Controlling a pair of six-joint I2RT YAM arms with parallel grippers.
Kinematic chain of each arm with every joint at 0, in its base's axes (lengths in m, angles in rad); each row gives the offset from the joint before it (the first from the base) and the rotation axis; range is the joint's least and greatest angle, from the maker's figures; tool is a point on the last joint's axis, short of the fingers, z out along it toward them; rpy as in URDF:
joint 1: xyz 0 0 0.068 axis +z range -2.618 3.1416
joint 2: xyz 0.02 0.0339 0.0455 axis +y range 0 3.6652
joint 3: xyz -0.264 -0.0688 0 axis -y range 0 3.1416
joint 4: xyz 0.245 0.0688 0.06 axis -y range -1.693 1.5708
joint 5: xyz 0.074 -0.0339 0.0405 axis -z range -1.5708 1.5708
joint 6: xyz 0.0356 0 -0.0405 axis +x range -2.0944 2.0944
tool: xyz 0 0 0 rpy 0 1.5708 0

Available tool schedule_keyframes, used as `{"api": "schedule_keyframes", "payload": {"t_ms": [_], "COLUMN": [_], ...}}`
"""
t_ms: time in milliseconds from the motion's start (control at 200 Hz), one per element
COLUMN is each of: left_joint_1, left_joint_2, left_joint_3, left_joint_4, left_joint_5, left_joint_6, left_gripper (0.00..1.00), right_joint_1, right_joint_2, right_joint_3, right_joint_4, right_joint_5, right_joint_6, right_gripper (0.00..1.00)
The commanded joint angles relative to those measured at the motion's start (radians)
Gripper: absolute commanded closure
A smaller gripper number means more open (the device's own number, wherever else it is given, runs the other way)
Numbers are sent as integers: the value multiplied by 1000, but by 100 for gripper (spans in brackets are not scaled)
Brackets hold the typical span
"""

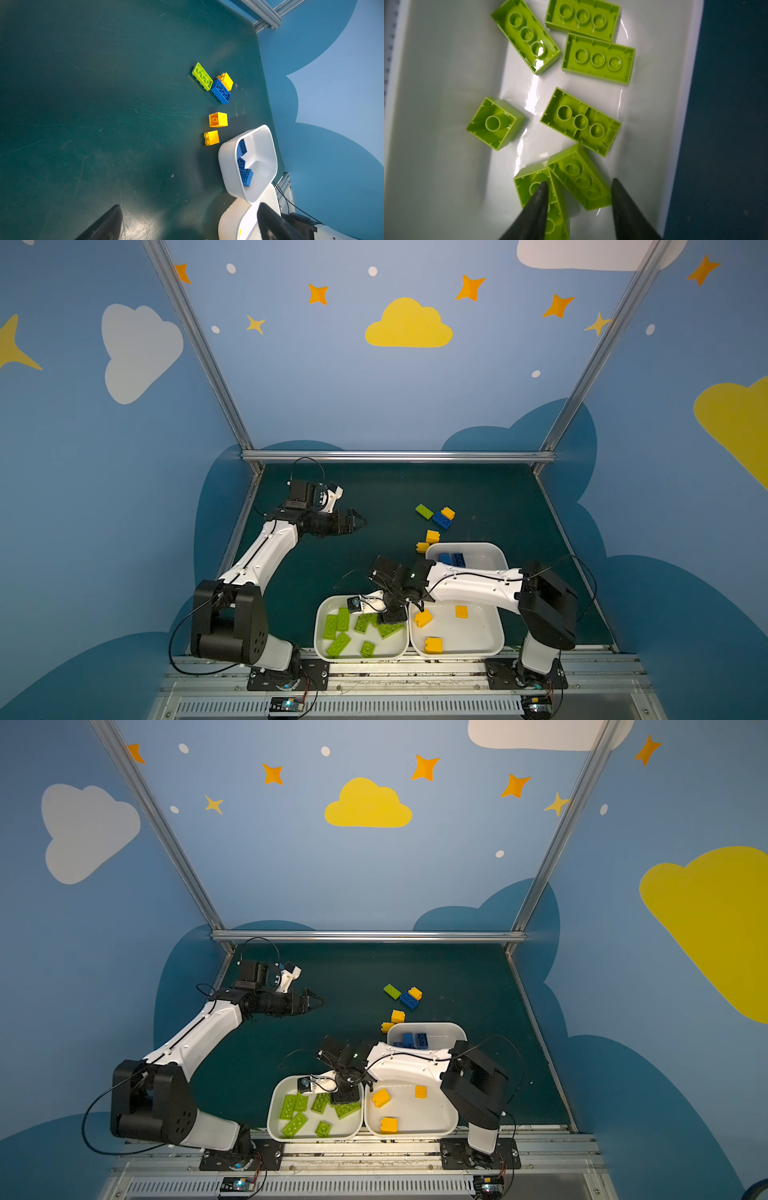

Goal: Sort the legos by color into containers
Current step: 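Carry the lime-green brick to the nearest white bin and release it, then return the right gripper to the pile and grasp the last lime-green brick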

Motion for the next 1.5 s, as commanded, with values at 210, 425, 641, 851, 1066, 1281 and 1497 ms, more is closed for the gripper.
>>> {"api": "schedule_keyframes", "payload": {"t_ms": [210, 425, 641, 851, 1066, 1281, 1497], "left_joint_1": [8, 8, 16, 19, 26, 28, 28], "left_joint_2": [-12, -17, -26, -32, -44, -42, -34], "left_joint_3": [-2, 1, 3, 1, -2, 0, 12], "left_joint_4": [7, 4, -12, -18, -34, -45, -51], "left_joint_5": [11, 9, 8, 9, 6, 12, 13], "left_joint_6": [7, 7, 16, 17, 28, 30, 26], "left_gripper": [1, 0, 0, 1, 0, 1, 1], "right_joint_1": [-170, -445, -616, -671, -691, -729, -757], "right_joint_2": [-204, -194, -5, 187, 393, 536, 613], "right_joint_3": [52, 118, 347, 498, 714, 867, 926], "right_joint_4": [-44, -73, -212, -210, -285, -374, -423], "right_joint_5": [-15, 30, 62, 149, 231, 204, 133], "right_joint_6": [155, 283, 504, 471, 372, 335, 331], "right_gripper": [43, 39, 38, 38, 37, 37, 39]}}
